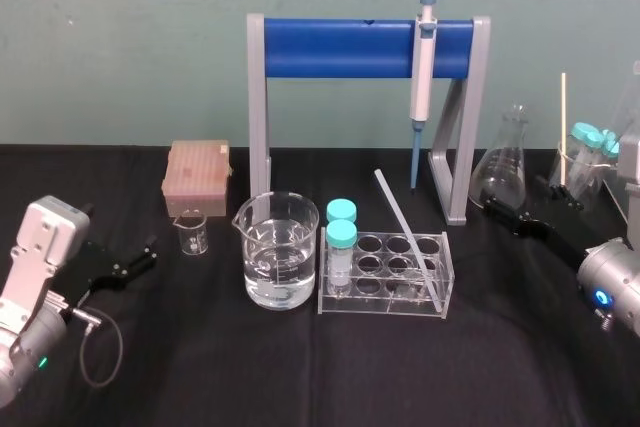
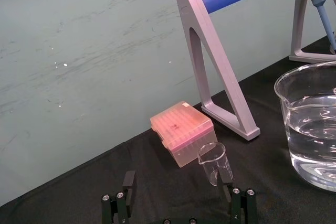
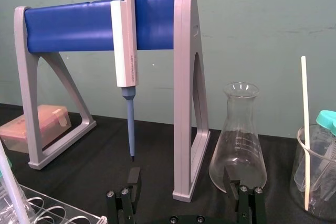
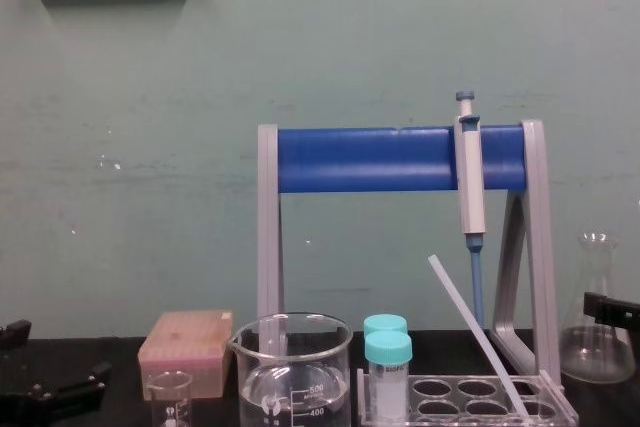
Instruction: Pick up the stirring rod with one hand, then place it down.
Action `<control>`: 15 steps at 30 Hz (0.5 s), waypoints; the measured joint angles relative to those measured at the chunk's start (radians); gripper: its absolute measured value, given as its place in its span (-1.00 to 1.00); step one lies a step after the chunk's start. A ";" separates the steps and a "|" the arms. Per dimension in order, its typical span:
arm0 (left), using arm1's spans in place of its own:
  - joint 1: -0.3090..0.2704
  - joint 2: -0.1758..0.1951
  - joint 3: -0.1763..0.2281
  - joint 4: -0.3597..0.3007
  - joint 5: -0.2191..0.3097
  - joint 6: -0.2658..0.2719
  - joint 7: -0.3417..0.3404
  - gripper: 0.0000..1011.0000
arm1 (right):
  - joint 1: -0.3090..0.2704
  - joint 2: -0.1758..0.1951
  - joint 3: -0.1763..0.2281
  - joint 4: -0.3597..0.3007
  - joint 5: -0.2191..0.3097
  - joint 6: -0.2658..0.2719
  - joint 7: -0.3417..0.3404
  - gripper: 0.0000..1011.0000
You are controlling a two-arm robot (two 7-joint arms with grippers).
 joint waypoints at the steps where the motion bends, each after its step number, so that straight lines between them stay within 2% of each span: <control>1: 0.000 0.000 0.000 0.000 0.000 0.000 0.000 0.98 | 0.000 0.000 0.000 0.000 0.000 0.000 0.000 0.98; 15: 0.000 0.000 0.000 0.000 0.000 0.000 0.000 0.98 | -0.001 0.001 -0.001 -0.001 0.001 -0.004 0.000 0.98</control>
